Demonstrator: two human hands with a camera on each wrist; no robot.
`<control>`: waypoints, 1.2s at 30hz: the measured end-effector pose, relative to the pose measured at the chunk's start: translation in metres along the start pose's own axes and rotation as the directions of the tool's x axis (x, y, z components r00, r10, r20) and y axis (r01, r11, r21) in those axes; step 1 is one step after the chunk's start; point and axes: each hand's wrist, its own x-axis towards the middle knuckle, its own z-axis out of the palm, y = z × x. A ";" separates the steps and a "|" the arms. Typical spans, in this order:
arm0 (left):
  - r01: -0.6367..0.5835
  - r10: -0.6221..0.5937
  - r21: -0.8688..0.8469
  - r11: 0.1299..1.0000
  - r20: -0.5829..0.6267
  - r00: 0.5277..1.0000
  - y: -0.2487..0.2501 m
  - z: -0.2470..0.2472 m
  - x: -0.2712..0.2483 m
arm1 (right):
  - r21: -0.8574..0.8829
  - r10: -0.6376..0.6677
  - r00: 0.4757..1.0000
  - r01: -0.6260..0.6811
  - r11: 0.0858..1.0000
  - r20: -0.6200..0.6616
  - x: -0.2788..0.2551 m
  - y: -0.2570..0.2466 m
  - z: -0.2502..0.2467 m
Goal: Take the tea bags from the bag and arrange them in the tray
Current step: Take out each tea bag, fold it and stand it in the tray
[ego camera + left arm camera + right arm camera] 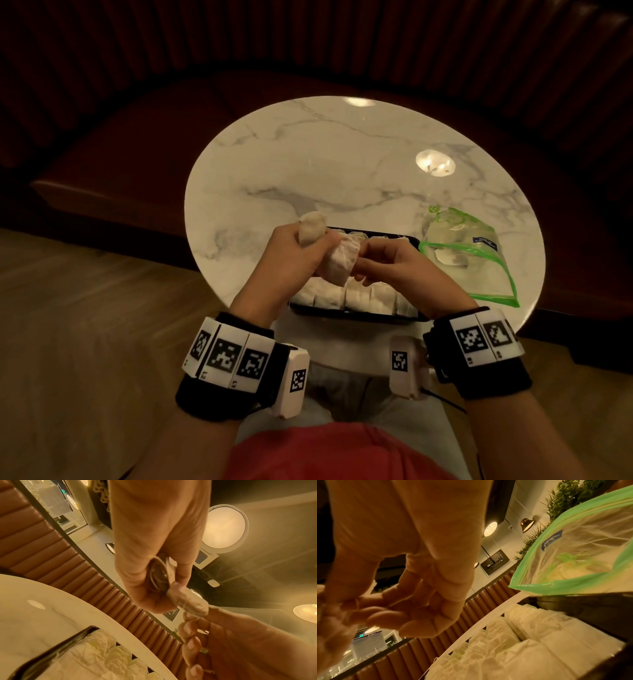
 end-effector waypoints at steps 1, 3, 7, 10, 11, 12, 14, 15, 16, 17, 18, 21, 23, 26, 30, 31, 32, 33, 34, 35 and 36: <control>-0.001 0.001 0.008 1.000 -0.002 1.000 -0.001 0.001 0.000 | 0.008 -0.006 1.000 0.006 1.000 0.003 0.000 0.000 0.002; -0.004 0.004 0.032 0.999 -0.004 1.000 -0.001 0.001 0.000 | 0.018 -0.011 1.000 0.010 1.000 0.021 0.001 -0.001 0.006; -0.034 0.034 0.080 0.996 0.005 0.999 -0.003 0.002 -0.001 | 0.002 0.002 0.999 -0.002 1.000 0.038 0.001 -0.001 0.007; -0.074 0.073 0.057 0.996 0.016 0.997 -0.004 0.000 -0.003 | -0.016 0.012 0.998 -0.011 1.000 0.068 -0.001 -0.003 0.002; -0.080 0.080 0.049 0.996 0.012 0.997 -0.004 -0.001 -0.003 | -0.021 0.011 0.997 -0.010 1.000 0.081 -0.002 -0.004 0.001; -0.084 0.084 0.041 0.996 0.010 0.996 -0.004 -0.002 -0.003 | -0.022 0.011 0.996 -0.009 1.000 0.093 -0.002 -0.005 -0.001; -0.088 0.087 0.021 0.996 0.017 0.996 -0.003 -0.002 -0.004 | -0.003 0.022 0.994 -0.022 1.000 0.107 -0.002 -0.007 -0.003; -0.085 0.085 0.008 0.996 0.027 0.996 -0.003 -0.002 -0.005 | 0.009 0.030 0.993 -0.032 0.999 0.111 -0.001 -0.007 -0.004; -0.081 0.082 -0.008 0.997 0.039 0.996 -0.002 -0.002 -0.005 | 0.019 0.039 0.993 -0.041 0.999 0.113 -0.001 -0.008 -0.005; -0.078 0.079 -0.019 0.997 0.049 0.996 -0.002 -0.002 -0.005 | 0.024 0.046 0.993 -0.049 0.999 0.113 0.000 -0.008 -0.006; -0.078 0.079 -0.022 0.997 0.056 0.995 -0.001 -0.002 -0.006 | 0.023 0.052 0.992 -0.055 0.998 0.112 0.000 -0.009 -0.008; -0.089 0.089 -0.006 0.996 0.078 0.993 0.000 -0.001 -0.007 | 0.015 0.064 0.992 -0.066 0.998 0.110 0.000 -0.013 -0.013; -0.100 0.099 -0.002 0.995 0.096 0.990 0.001 0.000 -0.008 | 0.006 0.061 0.993 -0.062 0.998 0.100 0.000 -0.016 -0.016; -0.109 0.107 0.013 0.994 0.108 0.988 0.002 0.000 -0.008 | 0.007 0.053 0.997 -0.054 0.999 0.060 0.000 -0.020 -0.021; -0.109 0.109 -0.007 0.994 0.144 0.984 0.004 0.000 -0.009 | 0.022 0.062 0.996 -0.063 0.998 0.059 0.001 -0.023 -0.026; -0.109 0.109 -0.009 0.994 0.151 0.983 0.004 0.000 -0.009 | 0.026 0.065 0.996 -0.067 0.997 0.065 0.001 -0.024 -0.028; -0.107 0.107 -0.012 0.994 0.157 0.982 0.004 0.000 -0.009 | 0.030 0.067 0.995 -0.070 0.997 0.072 0.001 -0.025 -0.029; -0.099 0.100 -0.013 0.995 0.164 0.981 0.004 0.000 -0.009 | 0.033 0.068 0.995 -0.071 0.997 0.075 0.002 -0.026 -0.030; -0.087 0.088 -0.015 0.996 0.171 0.981 0.003 -0.001 -0.009 | 0.039 0.068 0.995 -0.070 0.997 0.072 0.002 -0.027 -0.031; -0.071 0.073 -0.015 0.997 0.178 0.981 0.002 -0.001 -0.009 | 0.046 0.063 0.996 -0.066 0.997 0.064 0.002 -0.028 -0.032; -0.058 0.060 -0.012 0.998 0.183 0.981 0.001 -0.001 -0.009 | 0.052 0.057 0.997 -0.059 0.997 0.053 0.003 -0.029 -0.033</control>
